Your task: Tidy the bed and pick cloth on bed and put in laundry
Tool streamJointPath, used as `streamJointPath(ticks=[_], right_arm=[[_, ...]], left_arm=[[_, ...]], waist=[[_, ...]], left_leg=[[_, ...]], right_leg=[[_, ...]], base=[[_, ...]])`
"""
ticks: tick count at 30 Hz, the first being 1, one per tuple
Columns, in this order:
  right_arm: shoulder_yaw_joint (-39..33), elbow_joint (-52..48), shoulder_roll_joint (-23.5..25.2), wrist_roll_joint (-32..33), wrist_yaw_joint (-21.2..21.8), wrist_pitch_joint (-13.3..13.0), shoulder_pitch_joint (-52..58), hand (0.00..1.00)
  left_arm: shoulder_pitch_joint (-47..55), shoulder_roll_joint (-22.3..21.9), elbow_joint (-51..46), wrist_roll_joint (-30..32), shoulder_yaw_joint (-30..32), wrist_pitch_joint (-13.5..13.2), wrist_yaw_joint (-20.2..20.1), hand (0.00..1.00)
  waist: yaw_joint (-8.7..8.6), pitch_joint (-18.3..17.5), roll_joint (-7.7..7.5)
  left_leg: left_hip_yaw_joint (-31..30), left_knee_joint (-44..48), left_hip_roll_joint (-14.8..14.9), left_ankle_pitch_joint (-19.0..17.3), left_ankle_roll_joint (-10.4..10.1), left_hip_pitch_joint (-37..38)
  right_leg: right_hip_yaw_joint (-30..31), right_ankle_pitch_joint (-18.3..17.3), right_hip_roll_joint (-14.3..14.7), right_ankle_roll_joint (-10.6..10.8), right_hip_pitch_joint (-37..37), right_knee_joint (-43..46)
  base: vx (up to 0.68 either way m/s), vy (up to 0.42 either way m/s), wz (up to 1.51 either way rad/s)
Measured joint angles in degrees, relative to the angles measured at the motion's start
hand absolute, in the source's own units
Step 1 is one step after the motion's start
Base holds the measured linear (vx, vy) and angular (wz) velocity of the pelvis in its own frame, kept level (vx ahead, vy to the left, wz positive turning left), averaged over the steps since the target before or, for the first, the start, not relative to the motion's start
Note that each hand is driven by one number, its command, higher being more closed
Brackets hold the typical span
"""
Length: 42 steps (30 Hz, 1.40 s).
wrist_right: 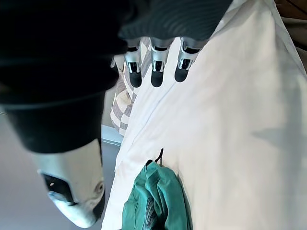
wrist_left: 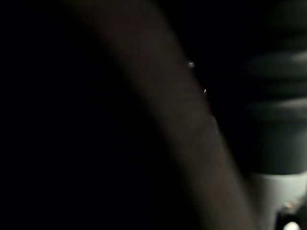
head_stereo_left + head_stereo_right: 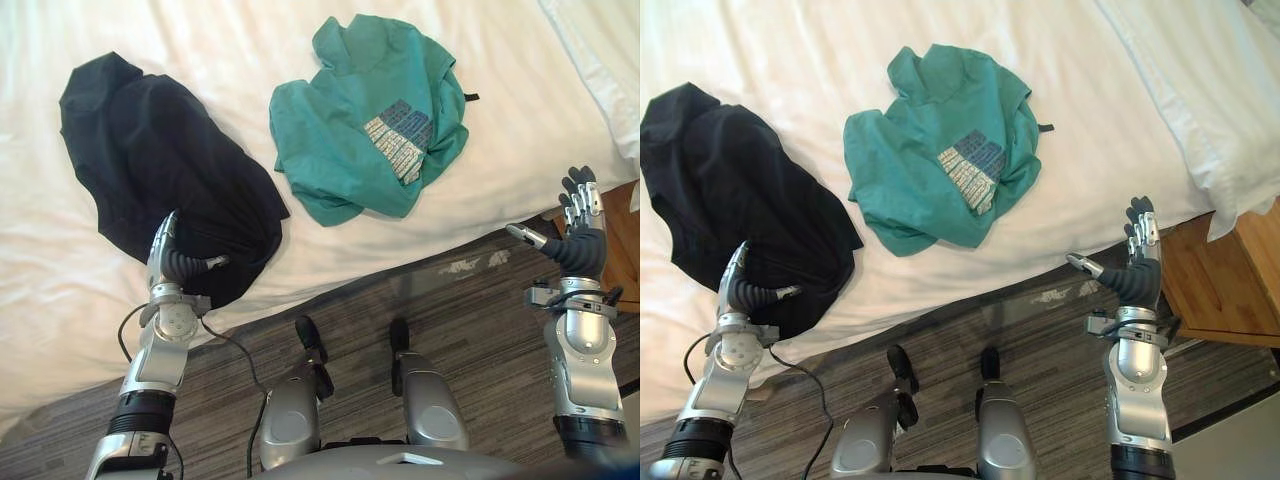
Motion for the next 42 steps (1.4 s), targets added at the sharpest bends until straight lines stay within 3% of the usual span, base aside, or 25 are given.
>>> streamJointPath(ticks=[6,9,10,13,16,19,22,26,34,42], right_arm=[[2.49,-4.33,-0.12,-2.36,0.93,-0.57,-0.95,0.00],[4.38,-4.45,-0.67,-4.42,0.93,-0.58,-2.40,0.00],[5.42,-4.44,-0.68,-5.64,0.88,-0.57,-3.36,0.00],[7.92,-3.69,-0.67,-9.10,0.65,-0.40,-4.73,0.00],[11.83,-1.08,-0.64,-12.85,-0.46,1.01,-8.84,0.00],[15.50,2.41,-0.52,-15.78,-3.44,2.52,-12.86,0.00],[17.55,6.25,-0.42,-16.84,-5.55,4.01,-17.38,0.00],[18.49,11.02,-0.47,-17.92,-6.77,6.46,-24.61,0.00],[22.29,18.13,-0.45,-20.32,-6.46,10.05,-32.60,0.00],[25.02,27.70,-0.48,-20.44,-4.22,14.90,-39.23,0.00]], left_arm=[[-3.04,2.43,0.55,1.42,0.35,0.64,-1.29,1.00],[-3.72,3.62,1.14,-4.59,0.25,-2.41,-7.65,1.00],[-3.75,4.05,1.16,-10.52,0.17,-4.18,-12.73,1.00],[-3.73,3.65,1.33,-16.88,-3.13,-8.09,-21.39,1.00],[-3.71,2.32,1.27,-21.81,-5.09,-8.84,-27.34,1.00],[-4.88,1.63,0.79,-25.77,-5.27,-8.68,-29.65,1.00],[-7.22,1.64,0.81,-28.70,-5.80,-8.02,-29.92,1.00],[-9.78,1.31,0.92,-33.05,-6.34,-6.73,-30.24,1.00],[-12.28,-0.37,1.20,-36.27,-6.02,-6.19,-30.53,1.00],[-15.10,-1.04,1.20,-36.63,-4.45,-6.24,-31.12,1.00]], waist=[[0.00,1.10,0.20],[0.09,1.34,-0.22],[0.22,1.48,-0.48],[0.88,1.68,-0.84],[1.88,2.22,-2.38],[3.15,2.21,-4.33],[4.02,2.21,-5.92],[4.49,2.32,-6.94],[4.60,2.60,-8.00],[4.80,2.63,-8.07]], left_leg=[[0.14,0.84,0.21,0.00,0.00,-1.33],[0.06,0.95,0.18,0.00,0.00,-1.26],[-0.07,1.11,0.19,0.00,0.01,-1.26],[-1.27,2.37,0.33,-0.50,0.20,-1.06],[-2.14,4.10,0.80,-1.29,0.14,-0.82],[-3.56,5.61,1.42,-1.59,0.12,-2.62],[-4.81,6.13,1.48,-1.34,0.45,-4.17],[-6.15,6.77,1.37,-0.96,0.99,-5.92],[-7.89,6.51,1.25,0.07,1.35,-7.71],[-9.17,3.66,1.23,3.17,1.37,-9.98]], right_leg=[[0.23,-0.01,0.05,0.00,-1.68,1.18],[0.38,0.00,0.01,0.01,-1.69,1.29],[0.30,0.02,-0.01,0.03,-1.52,1.29],[-0.42,0.04,-0.13,0.07,0.11,0.90],[-0.91,0.08,-0.04,0.13,1.87,0.35],[-1.90,1.10,0.31,0.22,2.18,-1.28],[-2.90,2.40,0.33,0.28,2.18,-2.81],[-3.56,4.08,0.28,0.48,2.20,-4.35],[-3.84,5.08,0.23,0.75,1.74,-5.12],[-5.20,6.07,0.76,0.93,-0.65,-5.81]], base=[[0.00,0.000,0.00],[0.00,0.000,0.00],[0.00,0.000,0.00],[0.03,-0.014,0.15],[0.00,-0.009,0.15],[-0.04,-0.002,0.16],[-0.03,0.017,0.17],[-0.03,0.039,0.15],[-0.04,0.024,0.12],[-0.03,-0.010,0.08]])
